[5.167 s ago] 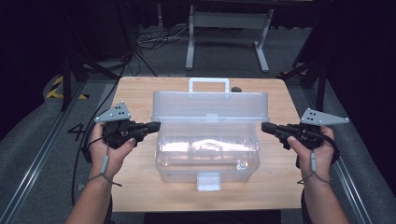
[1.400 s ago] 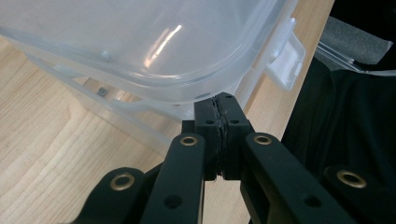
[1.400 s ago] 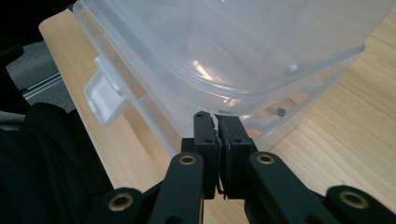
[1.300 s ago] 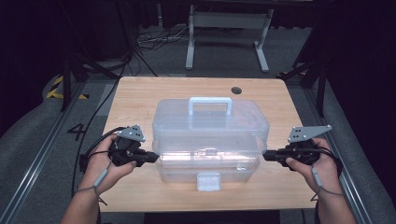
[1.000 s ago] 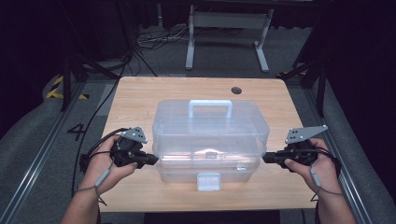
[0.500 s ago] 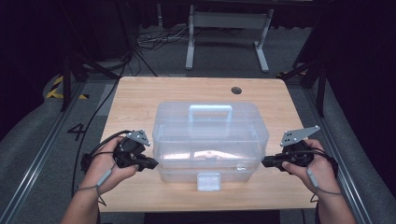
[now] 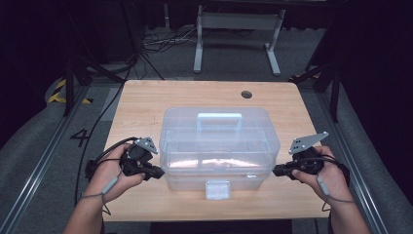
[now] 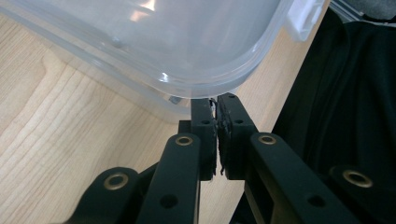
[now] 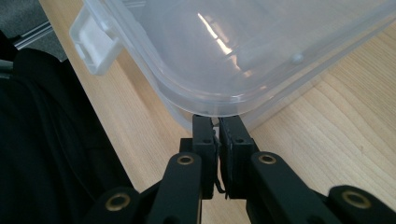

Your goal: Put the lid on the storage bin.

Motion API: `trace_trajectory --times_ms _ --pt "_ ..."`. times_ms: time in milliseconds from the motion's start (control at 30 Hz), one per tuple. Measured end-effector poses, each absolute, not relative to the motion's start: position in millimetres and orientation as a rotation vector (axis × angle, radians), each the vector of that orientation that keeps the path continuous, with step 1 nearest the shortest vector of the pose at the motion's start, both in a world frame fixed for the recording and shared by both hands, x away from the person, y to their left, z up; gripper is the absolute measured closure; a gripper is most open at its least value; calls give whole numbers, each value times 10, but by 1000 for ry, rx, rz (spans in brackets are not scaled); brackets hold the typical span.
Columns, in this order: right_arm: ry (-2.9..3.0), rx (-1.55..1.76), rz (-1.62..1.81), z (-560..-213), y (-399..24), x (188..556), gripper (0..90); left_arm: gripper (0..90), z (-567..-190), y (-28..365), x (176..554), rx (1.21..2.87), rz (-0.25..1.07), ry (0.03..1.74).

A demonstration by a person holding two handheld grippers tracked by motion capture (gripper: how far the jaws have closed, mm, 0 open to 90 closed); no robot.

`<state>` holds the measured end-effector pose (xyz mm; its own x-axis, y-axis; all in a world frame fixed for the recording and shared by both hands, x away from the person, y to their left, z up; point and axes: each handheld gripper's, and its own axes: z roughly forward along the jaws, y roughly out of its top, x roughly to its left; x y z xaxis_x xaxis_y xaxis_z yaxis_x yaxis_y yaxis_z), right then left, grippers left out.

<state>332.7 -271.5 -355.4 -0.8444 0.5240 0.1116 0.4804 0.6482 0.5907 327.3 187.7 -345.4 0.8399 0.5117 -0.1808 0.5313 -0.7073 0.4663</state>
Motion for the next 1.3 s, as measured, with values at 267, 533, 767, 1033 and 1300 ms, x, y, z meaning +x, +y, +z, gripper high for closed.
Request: trace_trajectory --times_ms 267,533,767,1033,1300 --pt "2801 837 928 -3572 -2692 3330 860 845 -3479 1857 3275 2522 -60 764" --pt "2820 832 893 -3603 -2675 3341 857 843 -3505 1840 3283 2550 -65 764" --pt "2841 833 878 -3630 -2670 3353 850 839 -3521 1826 3278 2570 -70 766" --pt "2861 839 838 -3649 -2657 3353 842 837 -3540 1818 3284 2601 -81 764" --pt "2885 837 825 -3677 -2663 3369 834 838 -3546 1814 3277 2606 -87 763"
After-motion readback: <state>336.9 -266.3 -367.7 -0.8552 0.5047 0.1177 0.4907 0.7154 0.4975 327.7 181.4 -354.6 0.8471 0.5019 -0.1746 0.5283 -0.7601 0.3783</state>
